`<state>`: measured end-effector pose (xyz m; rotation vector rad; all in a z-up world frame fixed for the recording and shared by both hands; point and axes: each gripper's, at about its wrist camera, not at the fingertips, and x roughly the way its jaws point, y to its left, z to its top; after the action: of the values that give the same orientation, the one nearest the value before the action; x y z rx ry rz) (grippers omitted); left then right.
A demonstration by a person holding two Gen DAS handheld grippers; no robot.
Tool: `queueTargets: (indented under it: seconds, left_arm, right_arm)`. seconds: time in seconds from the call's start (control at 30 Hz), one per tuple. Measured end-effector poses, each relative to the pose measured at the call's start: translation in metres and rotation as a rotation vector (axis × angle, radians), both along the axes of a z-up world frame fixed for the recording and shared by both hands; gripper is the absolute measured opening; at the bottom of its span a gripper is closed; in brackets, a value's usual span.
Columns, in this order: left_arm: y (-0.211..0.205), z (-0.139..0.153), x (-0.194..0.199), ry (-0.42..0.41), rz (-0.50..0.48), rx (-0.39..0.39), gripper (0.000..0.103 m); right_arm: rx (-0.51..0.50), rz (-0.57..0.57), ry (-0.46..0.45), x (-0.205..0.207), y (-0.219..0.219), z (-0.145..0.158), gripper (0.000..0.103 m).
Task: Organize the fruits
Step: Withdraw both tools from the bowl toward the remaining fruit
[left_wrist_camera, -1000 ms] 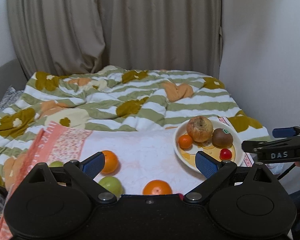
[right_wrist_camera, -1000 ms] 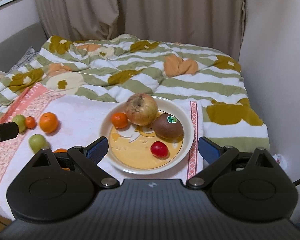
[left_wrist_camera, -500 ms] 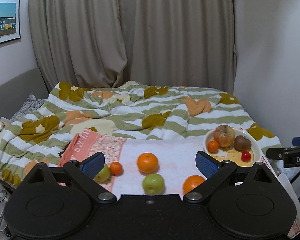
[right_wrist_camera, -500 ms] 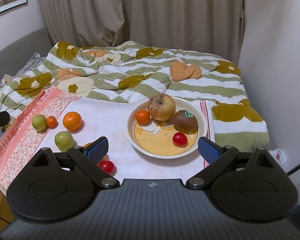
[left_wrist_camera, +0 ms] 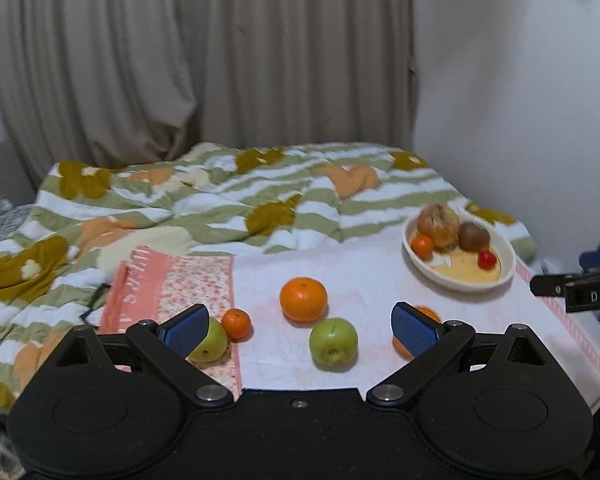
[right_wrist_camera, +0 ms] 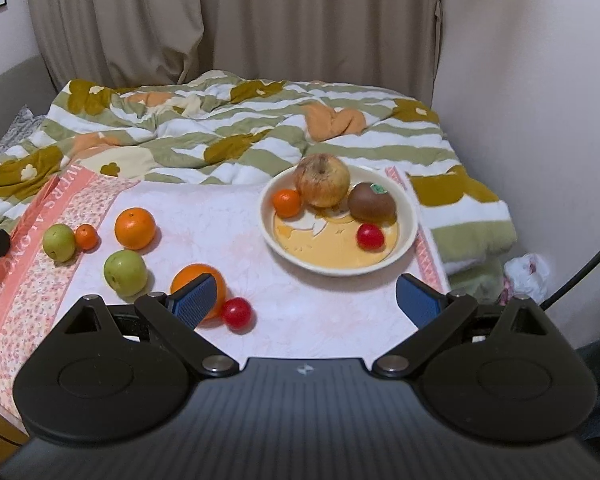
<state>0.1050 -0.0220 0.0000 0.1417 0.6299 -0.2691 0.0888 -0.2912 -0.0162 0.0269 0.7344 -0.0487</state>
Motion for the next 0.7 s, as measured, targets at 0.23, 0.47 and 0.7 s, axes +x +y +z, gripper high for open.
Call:
queueTargets:
  seconds: [0.23,0.47,0.7]
  left_arm:
    - [0.003,-0.036,0.034,0.054,-0.114,0.051,0.1]
    - [-0.008,-0.073,0.061,0.124,-0.199,0.063,0.099]
    - [-0.026,-0.1,0.08,0.18,-0.224,0.077,0.092]
  right_arm:
    - [-0.019,0.022,0.036,0.009,0.017,-0.034,0.103]
    - [-0.028,0.064,0.088,0.023,0.029,-0.068,0.103]
    - [-0.035,0.096,0.128,0.039,0.033,-0.094,0.103]
